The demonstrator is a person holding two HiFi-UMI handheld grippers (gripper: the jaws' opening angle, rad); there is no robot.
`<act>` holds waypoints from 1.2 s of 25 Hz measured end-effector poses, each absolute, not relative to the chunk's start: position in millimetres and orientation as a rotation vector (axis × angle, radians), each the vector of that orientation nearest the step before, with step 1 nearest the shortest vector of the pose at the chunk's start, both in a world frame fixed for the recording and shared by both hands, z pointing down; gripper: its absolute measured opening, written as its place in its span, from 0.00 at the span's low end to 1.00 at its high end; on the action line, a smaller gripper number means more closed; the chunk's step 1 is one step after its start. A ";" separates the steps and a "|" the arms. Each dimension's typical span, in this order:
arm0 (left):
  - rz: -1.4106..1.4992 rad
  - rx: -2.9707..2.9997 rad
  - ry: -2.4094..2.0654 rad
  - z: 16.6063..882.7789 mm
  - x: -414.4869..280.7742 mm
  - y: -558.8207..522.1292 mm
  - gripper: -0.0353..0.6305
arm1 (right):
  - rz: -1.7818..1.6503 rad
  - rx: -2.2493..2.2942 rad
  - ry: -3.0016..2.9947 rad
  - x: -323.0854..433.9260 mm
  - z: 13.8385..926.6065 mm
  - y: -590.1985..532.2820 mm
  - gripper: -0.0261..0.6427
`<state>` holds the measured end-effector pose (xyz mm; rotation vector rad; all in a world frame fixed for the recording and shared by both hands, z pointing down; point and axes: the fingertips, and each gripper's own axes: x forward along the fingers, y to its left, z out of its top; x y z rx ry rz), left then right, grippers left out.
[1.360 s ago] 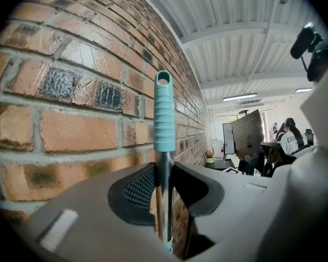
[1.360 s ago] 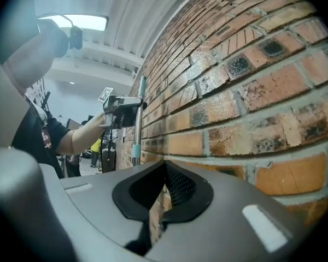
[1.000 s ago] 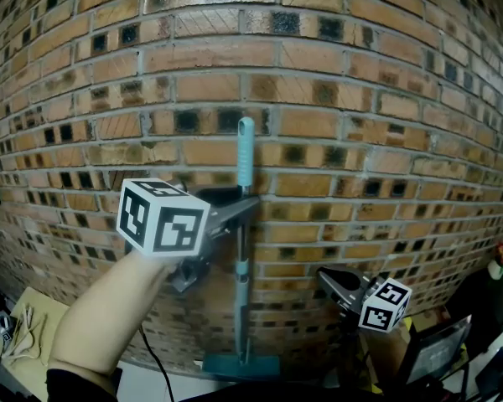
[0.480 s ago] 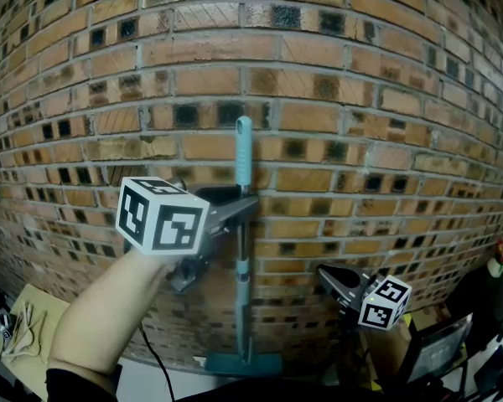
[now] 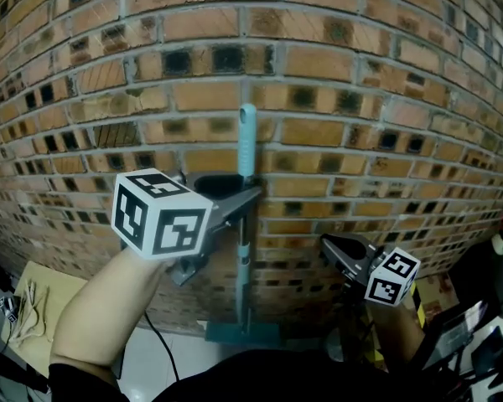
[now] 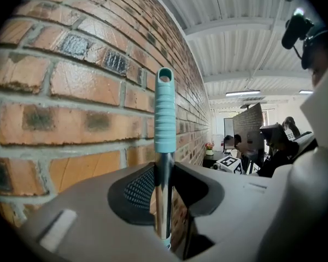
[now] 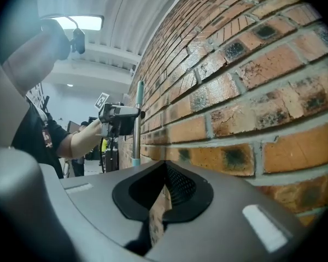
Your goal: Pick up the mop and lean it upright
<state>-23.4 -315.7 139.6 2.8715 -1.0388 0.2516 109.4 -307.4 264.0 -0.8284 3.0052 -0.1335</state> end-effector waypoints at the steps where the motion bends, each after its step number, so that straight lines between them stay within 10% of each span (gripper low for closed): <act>1: 0.258 2.865 -1.041 146.4 -23.8 -315.2 0.21 | -0.140 -0.826 3.007 108.8 266.4 -307.8 0.06; 30: 0.562 2.602 -0.951 477.9 -6.8 -299.7 0.21 | -0.392 -0.787 3.057 96.6 391.1 -295.7 0.06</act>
